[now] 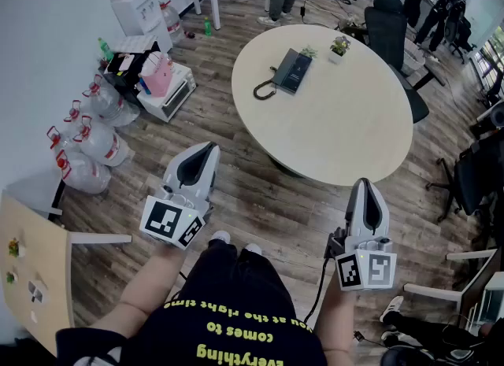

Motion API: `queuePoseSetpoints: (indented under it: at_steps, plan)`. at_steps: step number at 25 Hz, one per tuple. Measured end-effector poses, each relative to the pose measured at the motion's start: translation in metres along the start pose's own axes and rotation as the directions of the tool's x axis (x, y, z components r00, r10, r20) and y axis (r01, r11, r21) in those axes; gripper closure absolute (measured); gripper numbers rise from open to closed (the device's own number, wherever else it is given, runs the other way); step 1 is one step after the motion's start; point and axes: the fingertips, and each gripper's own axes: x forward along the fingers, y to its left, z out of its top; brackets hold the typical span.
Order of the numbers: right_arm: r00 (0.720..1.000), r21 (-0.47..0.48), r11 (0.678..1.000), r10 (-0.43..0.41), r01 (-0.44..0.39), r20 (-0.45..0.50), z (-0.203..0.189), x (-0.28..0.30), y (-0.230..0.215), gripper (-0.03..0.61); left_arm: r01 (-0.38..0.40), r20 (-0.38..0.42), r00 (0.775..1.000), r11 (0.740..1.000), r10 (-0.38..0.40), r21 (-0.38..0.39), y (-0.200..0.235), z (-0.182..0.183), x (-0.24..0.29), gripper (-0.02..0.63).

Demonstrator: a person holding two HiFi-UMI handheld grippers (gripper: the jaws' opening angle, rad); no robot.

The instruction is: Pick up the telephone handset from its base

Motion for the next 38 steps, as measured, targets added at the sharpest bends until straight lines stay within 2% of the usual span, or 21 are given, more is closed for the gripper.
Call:
queuePoseSetpoints:
  at_steps: [12, 16, 19, 20, 24, 28, 32, 38]
  plan:
    - [1.0, -0.015, 1.0, 0.006, -0.006, 0.01, 0.006, -0.005, -0.002, 0.566, 0.038, 0.0, 0.999, 0.999, -0.038, 0.0, -0.015, 0.0, 0.008, 0.609]
    - [1.0, -0.003, 1.0, 0.005, -0.005, 0.0, 0.003, -0.004, -0.005, 0.566, 0.018, 0.007, 1.0, 1.0, -0.018, -0.01, -0.015, 0.002, 0.014, 0.607]
    - [1.0, -0.002, 1.0, 0.01, -0.01, -0.008, 0.001, 0.0, -0.005, 0.564, 0.025, -0.022, 0.999, 1.0, -0.025, -0.015, -0.016, -0.003, 0.021, 0.552]
    - [1.0, 0.003, 1.0, 0.013, -0.013, -0.01, 0.0, 0.002, -0.004, 0.555, 0.029, -0.033, 0.999, 0.999, -0.029, -0.021, -0.015, -0.005, 0.024, 0.525]
    - [0.999, 0.036, 0.998, 0.043, -0.042, -0.028, -0.007, 0.016, -0.002, 0.424, 0.039, -0.06, 0.997, 0.999, -0.04, -0.03, -0.01, -0.011, 0.038, 0.405]
    - [0.998, 0.044, 0.998, 0.042, -0.041, -0.036, -0.011, 0.036, -0.007, 0.329, 0.057, -0.067, 0.996, 0.998, -0.059, -0.034, 0.001, -0.015, 0.06, 0.345]
    - [0.999, 0.038, 0.999, 0.021, -0.02, -0.033, -0.011, 0.071, -0.015, 0.29, 0.085, -0.061, 0.994, 0.996, -0.087, -0.035, 0.02, -0.015, 0.096, 0.328]
    - [1.0, 0.046, 0.999, -0.001, 0.001, -0.01, 0.001, 0.145, -0.027, 0.285, 0.115, -0.053, 0.992, 0.992, -0.117, -0.042, 0.064, -0.019, 0.167, 0.328]
